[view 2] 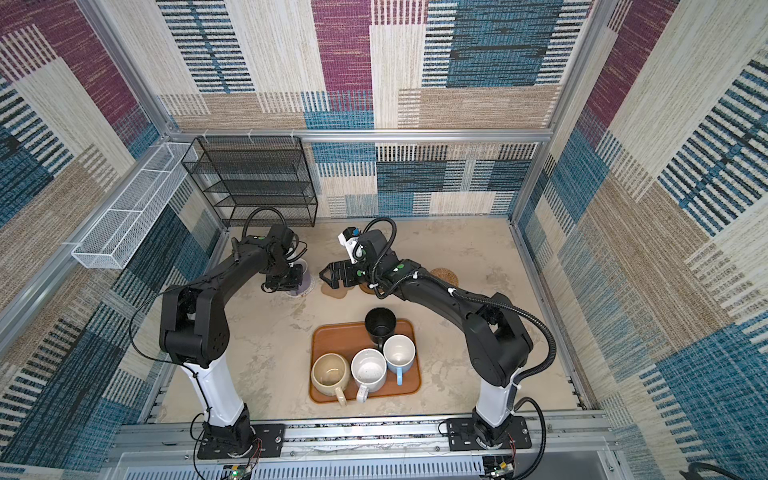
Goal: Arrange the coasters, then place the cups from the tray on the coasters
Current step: 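Open the left gripper and raise it off the lavender mug, then move the right gripper over the black mug while the left gripper draws back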
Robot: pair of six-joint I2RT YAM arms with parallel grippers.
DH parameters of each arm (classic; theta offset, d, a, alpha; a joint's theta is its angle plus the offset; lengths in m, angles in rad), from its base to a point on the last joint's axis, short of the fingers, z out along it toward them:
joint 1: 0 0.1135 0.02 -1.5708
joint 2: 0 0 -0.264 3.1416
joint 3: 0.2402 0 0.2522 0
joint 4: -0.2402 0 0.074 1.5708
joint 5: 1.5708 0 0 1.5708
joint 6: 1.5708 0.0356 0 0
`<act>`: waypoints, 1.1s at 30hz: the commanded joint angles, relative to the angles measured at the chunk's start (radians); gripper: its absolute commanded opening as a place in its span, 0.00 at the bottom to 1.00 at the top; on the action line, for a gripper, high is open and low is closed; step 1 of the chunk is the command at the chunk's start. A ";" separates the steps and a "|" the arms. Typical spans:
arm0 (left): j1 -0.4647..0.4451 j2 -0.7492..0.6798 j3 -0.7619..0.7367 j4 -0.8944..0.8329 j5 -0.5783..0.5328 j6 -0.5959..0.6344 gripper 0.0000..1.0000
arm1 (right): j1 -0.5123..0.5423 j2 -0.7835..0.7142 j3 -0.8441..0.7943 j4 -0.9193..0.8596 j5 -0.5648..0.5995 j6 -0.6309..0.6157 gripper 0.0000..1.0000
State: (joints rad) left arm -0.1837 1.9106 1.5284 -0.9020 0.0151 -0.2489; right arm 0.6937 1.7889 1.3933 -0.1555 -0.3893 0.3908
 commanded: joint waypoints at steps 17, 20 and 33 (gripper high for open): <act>0.000 -0.230 -0.079 -0.001 0.096 -0.093 0.97 | 0.001 -0.194 -0.080 -0.332 0.289 -0.055 0.95; -0.002 -0.331 -0.133 0.043 0.190 -0.101 0.98 | 0.001 -0.265 -0.119 -0.420 0.327 -0.058 0.89; -0.108 -0.652 -0.305 0.243 0.649 -0.260 0.98 | 0.174 -0.436 -0.228 -0.662 0.419 0.103 0.54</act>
State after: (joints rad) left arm -0.2726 1.2942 1.2362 -0.7349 0.5278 -0.4473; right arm 0.8459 1.3632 1.1809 -0.7483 -0.0193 0.4316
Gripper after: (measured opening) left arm 0.980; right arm 0.558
